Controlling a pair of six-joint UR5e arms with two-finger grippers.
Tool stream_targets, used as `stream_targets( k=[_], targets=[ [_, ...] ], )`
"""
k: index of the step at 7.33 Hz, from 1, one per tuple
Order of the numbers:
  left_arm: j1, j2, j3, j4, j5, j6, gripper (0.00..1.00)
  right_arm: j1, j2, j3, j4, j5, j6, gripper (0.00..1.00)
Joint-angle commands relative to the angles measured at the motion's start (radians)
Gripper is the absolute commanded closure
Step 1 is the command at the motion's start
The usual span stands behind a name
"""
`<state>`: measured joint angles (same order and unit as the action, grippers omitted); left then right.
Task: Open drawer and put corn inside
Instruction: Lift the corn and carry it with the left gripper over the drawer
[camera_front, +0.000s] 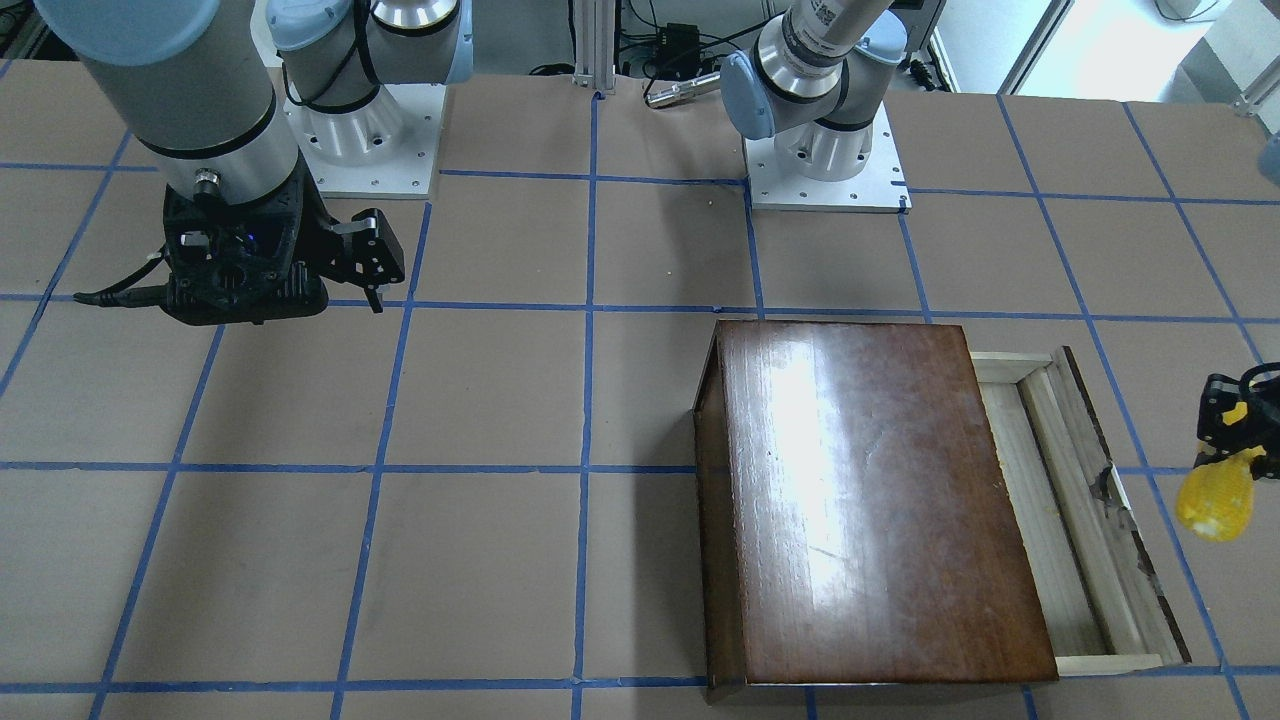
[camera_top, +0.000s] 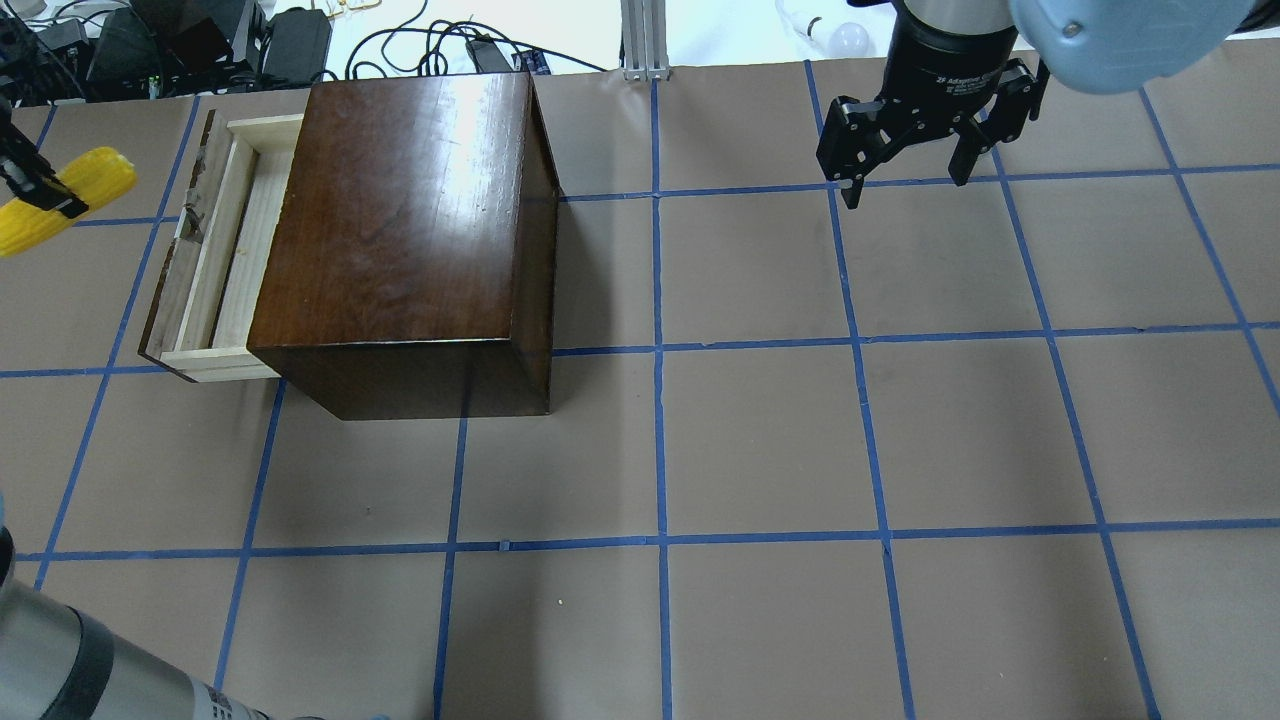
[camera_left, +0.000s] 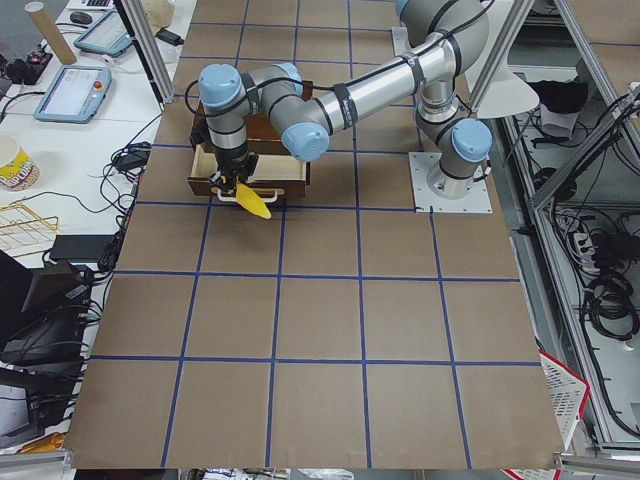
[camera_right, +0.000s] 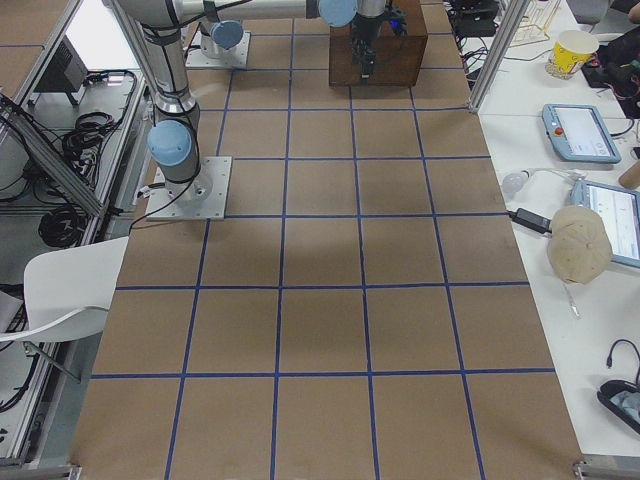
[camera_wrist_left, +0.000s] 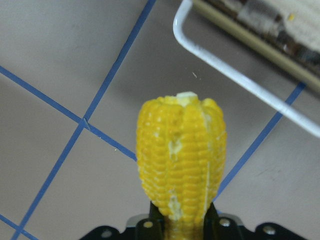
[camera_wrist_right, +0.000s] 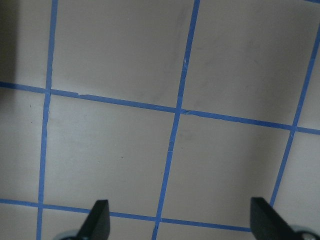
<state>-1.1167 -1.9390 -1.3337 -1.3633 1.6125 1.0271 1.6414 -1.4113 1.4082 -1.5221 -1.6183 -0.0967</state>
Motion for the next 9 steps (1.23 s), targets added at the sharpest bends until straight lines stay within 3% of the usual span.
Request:
stream_targets(
  k=[1,4,6,9],
  targets=[
    [-0.096,0.031,-0.004,-0.034,0.001,-0.374,1.00,0.000,0.000,0.000,0.000,0.000,0.000,0.00],
    [-0.149,0.005,-0.007,-0.043,-0.013,-0.761,1.00,0.000,0.000,0.000,0.000,0.000,0.000,0.00],
    [-0.141,-0.004,-0.057,-0.036,-0.068,-0.799,1.00,0.000,0.000,0.000,0.000,0.000,0.000,0.00],
    [-0.127,-0.015,-0.088,-0.026,-0.060,-0.739,1.00,0.000,0.000,0.000,-0.001,0.000,0.000,0.00]
  ],
)
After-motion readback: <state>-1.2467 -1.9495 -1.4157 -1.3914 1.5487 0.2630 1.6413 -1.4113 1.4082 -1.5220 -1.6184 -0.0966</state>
